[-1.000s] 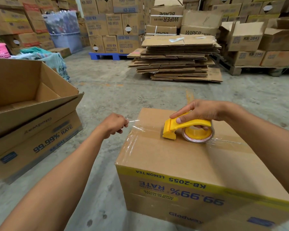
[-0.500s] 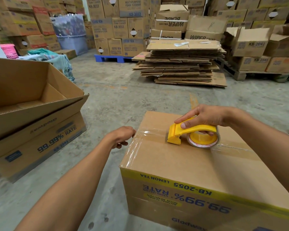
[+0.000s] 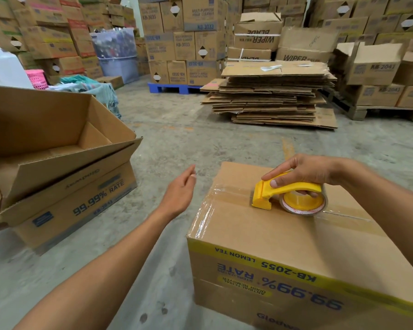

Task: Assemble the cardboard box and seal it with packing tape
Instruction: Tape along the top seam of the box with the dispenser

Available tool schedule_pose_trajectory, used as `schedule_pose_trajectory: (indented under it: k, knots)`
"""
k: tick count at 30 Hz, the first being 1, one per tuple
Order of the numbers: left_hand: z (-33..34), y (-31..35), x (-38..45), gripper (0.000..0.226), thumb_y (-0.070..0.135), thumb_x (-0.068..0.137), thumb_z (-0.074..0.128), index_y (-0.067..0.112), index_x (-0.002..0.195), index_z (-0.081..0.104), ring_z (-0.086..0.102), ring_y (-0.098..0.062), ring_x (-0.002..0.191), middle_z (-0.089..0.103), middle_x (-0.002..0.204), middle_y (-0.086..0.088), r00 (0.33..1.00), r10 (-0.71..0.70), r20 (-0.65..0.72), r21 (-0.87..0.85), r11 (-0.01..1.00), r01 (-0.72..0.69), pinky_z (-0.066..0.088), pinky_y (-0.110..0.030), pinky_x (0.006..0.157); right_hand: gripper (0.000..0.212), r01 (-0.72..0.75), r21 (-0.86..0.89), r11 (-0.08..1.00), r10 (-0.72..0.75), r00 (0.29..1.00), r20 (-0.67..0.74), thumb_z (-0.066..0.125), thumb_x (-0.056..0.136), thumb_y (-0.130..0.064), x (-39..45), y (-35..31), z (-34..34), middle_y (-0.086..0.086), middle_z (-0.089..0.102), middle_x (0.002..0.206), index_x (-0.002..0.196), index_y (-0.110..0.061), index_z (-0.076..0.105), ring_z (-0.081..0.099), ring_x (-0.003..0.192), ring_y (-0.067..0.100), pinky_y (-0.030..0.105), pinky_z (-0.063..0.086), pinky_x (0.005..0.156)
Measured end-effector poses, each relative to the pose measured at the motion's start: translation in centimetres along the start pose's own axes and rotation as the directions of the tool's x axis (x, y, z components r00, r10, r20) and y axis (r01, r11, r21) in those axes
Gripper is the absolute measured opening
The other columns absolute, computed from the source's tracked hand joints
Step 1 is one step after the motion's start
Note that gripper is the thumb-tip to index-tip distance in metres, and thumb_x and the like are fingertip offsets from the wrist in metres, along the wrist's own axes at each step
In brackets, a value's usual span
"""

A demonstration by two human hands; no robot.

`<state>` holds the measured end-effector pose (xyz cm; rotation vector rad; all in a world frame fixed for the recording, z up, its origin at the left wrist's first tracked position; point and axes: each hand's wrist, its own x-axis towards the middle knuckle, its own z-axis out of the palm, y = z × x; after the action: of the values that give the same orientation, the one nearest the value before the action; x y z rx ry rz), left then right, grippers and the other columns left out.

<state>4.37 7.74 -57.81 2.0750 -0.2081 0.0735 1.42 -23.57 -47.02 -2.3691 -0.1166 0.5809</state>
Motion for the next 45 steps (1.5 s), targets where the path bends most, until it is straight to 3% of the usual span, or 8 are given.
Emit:
schedule_pose_trajectory:
  k: [5, 8, 14, 19, 28, 33, 41, 45]
  knots:
    - [2.2, 0.8, -1.5, 0.066, 0.039, 0.100, 0.044, 0.018, 0.156, 0.017, 0.022, -0.015, 0.148, 0.022, 0.161, 0.004, 0.961, 0.000, 0.278, 0.167, 0.985, -0.048, 0.019, -0.027, 0.118, 0.032, 0.009, 0.013, 1.000, -0.010, 0.999, 0.051, 0.079, 0.073, -0.042, 0.9, -0.7, 0.7, 0.003, 0.076, 0.104, 0.105, -0.040, 0.077, 0.065, 0.079, 0.025, 0.058, 0.056, 0.076]
    - [1.5, 0.2, -1.6, 0.066, 0.040, 0.100, 0.045, 0.016, 0.155, 0.019, 0.023, -0.018, 0.148, 0.024, 0.161, -0.001, 0.956, -0.024, 0.293, 0.234, 0.971, -0.048, 0.022, -0.037, 0.120, 0.035, 0.025, 0.071, 0.997, -0.031, 0.995, 0.096, 0.077, 0.079, -0.034, 1.2, -1.4, 1.0, 0.015, 0.075, 0.095, 0.114, -0.032, 0.074, 0.059, 0.056, 0.019, 0.030, 0.053, 0.041]
    - [0.9, 2.1, -3.0, 0.063, 0.038, 0.103, 0.028, 0.013, 0.156, 0.005, -0.008, -0.027, 0.151, -0.005, 0.164, -0.012, 0.949, 0.068, 0.309, 0.647, 0.716, -0.262, 0.000, -0.044, 0.122, 0.036, 0.070, 0.066, 0.995, -0.077, 0.990, 0.119, 0.076, 0.082, -0.032, 2.2, -3.8, 1.9, 0.008, 0.074, 0.083, 0.118, -0.029, 0.072, 0.055, 0.048, 0.015, 0.023, 0.046, 0.036]
    - [0.0, 1.8, -3.8, 0.068, 0.051, 0.100, 0.018, 0.016, 0.156, 0.005, -0.004, -0.017, 0.151, -0.001, 0.165, -0.004, 0.926, 0.039, 0.376, 0.709, 0.631, -0.314, -0.001, -0.041, 0.122, 0.054, 0.130, 0.003, 0.992, -0.127, 0.962, 0.243, 0.078, 0.075, -0.041, 3.0, -7.1, 2.9, 0.011, 0.071, 0.084, 0.127, -0.032, 0.066, 0.054, 0.047, 0.015, 0.023, 0.048, 0.038]
    - [-4.2, 1.1, -3.2, 0.072, 0.057, 0.097, 0.015, 0.019, 0.156, 0.000, -0.005, -0.014, 0.151, -0.004, 0.165, 0.003, 0.952, 0.032, 0.303, 0.766, 0.586, -0.264, 0.000, -0.037, 0.122, 0.056, 0.113, -0.038, 0.993, -0.098, 0.953, 0.285, 0.080, 0.079, -0.019, 3.8, -10.5, 2.0, 0.009, 0.068, 0.070, 0.130, -0.033, 0.062, 0.054, 0.042, 0.013, 0.022, 0.050, 0.038]
    - [-5.5, 0.5, -2.6, 0.071, 0.057, 0.098, 0.015, 0.020, 0.156, -0.002, -0.005, -0.014, 0.151, -0.005, 0.164, 0.003, 0.958, 0.034, 0.283, 0.769, 0.589, -0.248, 0.001, -0.036, 0.122, 0.057, 0.007, -0.083, 0.996, 0.016, 0.963, 0.269, 0.084, 0.073, -0.024, 1.1, -6.6, -1.9, 0.031, 0.065, 0.099, 0.124, -0.041, 0.066, 0.054, 0.050, 0.021, 0.024, 0.051, 0.038]
    - [-5.8, -1.1, -3.5, 0.068, 0.053, 0.100, 0.017, 0.021, 0.155, -0.005, -0.009, -0.016, 0.151, -0.009, 0.164, 0.002, 0.956, -0.015, 0.292, 0.764, 0.605, -0.224, -0.004, -0.037, 0.122, 0.045, 0.061, -0.188, 0.980, -0.017, 0.973, 0.229, 0.084, 0.074, -0.029, 2.0, -6.4, -0.6, 0.020, 0.066, 0.121, 0.112, -0.048, 0.071, 0.057, 0.077, 0.033, 0.022, 0.050, 0.038]
    - [-2.5, 1.4, -4.2, 0.069, 0.048, 0.100, 0.022, 0.020, 0.156, -0.007, -0.013, -0.019, 0.150, -0.011, 0.164, 0.002, 0.929, 0.100, 0.356, 0.737, 0.581, -0.345, -0.008, -0.042, 0.121, 0.046, 0.046, -0.149, 0.988, -0.009, 0.971, 0.240, 0.083, 0.075, -0.028, 1.1, -4.9, -0.5, 0.023, 0.068, 0.113, 0.115, -0.046, 0.070, 0.058, 0.074, 0.033, 0.023, 0.050, 0.038]
